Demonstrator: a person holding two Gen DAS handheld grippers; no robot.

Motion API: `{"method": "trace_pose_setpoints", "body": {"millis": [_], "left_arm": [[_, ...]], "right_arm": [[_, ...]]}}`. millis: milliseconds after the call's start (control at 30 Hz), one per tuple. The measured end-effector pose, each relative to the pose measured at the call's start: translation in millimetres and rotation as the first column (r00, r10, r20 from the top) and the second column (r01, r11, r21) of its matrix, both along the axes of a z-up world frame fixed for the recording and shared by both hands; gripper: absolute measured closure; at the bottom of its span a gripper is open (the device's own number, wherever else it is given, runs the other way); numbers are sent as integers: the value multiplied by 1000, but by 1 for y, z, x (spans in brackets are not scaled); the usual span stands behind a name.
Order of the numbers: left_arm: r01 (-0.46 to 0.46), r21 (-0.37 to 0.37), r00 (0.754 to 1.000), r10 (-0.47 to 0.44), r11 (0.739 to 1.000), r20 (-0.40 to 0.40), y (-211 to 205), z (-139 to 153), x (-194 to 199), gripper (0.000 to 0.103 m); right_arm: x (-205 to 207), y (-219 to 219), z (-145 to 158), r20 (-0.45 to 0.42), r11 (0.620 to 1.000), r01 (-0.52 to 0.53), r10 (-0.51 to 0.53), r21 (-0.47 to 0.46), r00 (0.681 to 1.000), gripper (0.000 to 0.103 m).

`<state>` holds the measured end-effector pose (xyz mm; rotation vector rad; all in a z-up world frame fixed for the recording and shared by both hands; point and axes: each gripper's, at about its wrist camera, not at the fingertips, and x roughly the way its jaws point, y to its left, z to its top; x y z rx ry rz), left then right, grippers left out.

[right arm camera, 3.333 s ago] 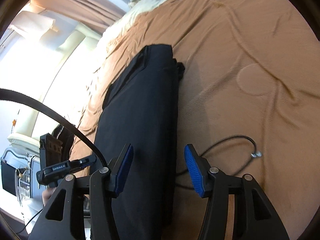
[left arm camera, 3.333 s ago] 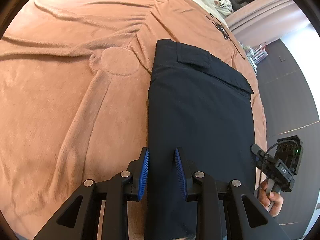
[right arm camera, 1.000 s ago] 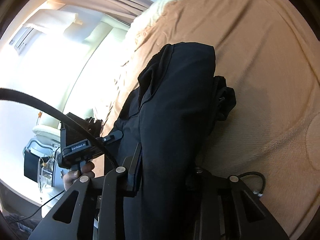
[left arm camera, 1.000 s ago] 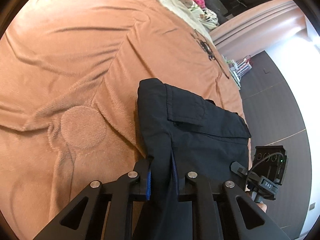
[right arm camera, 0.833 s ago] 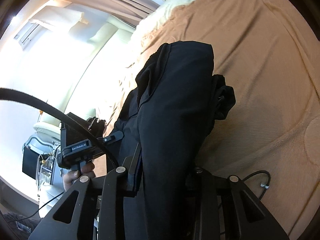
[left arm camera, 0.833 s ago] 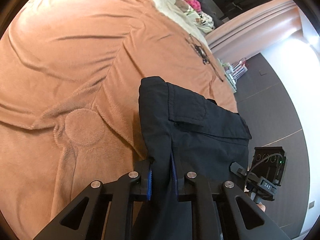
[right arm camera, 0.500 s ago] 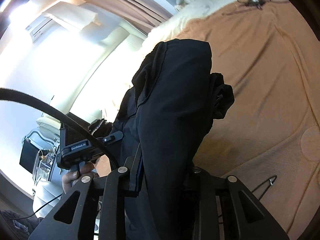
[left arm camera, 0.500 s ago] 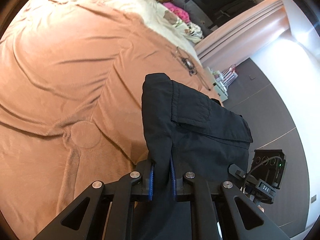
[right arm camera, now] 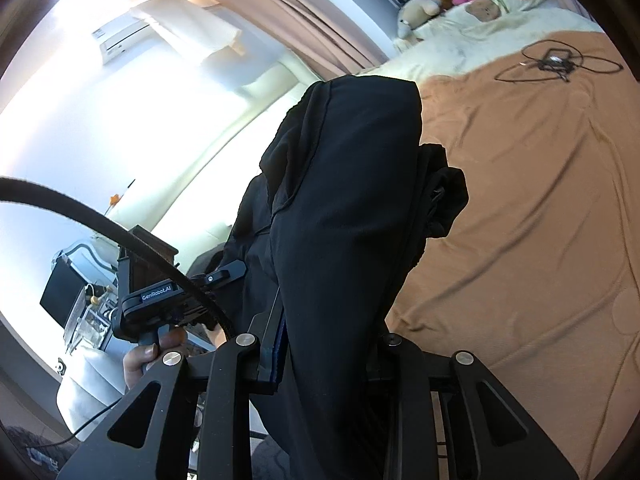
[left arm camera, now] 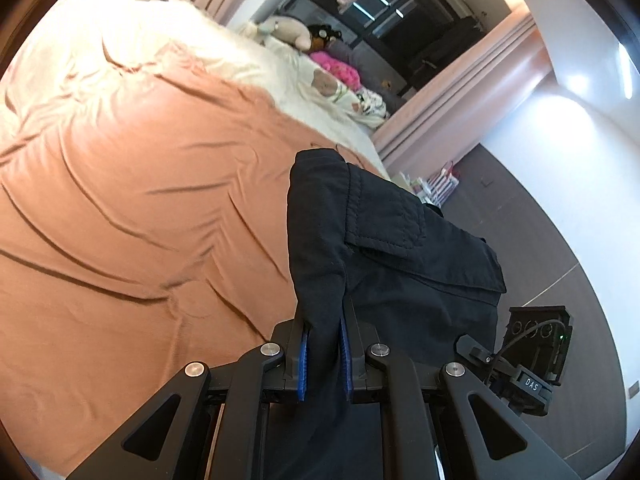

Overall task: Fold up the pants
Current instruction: 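Lift the folded trousers with both tools and carry them toward the headboard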

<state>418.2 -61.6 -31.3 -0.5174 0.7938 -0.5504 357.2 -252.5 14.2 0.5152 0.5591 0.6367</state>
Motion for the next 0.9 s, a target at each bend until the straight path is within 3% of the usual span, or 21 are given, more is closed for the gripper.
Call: {"method": "trace_pose_setpoints", "body": {"millis": [333, 900], "left_arm": [[-69, 25, 994, 66, 997, 89, 56, 42, -34, 90], [-194, 17, 968, 189, 981, 164, 169, 70, -78, 91]], "right_arm": [[6, 34, 18, 57, 999, -49, 49, -1, 997, 79], [32, 115, 27, 114, 991, -134, 136, -22, 984, 80]]}}
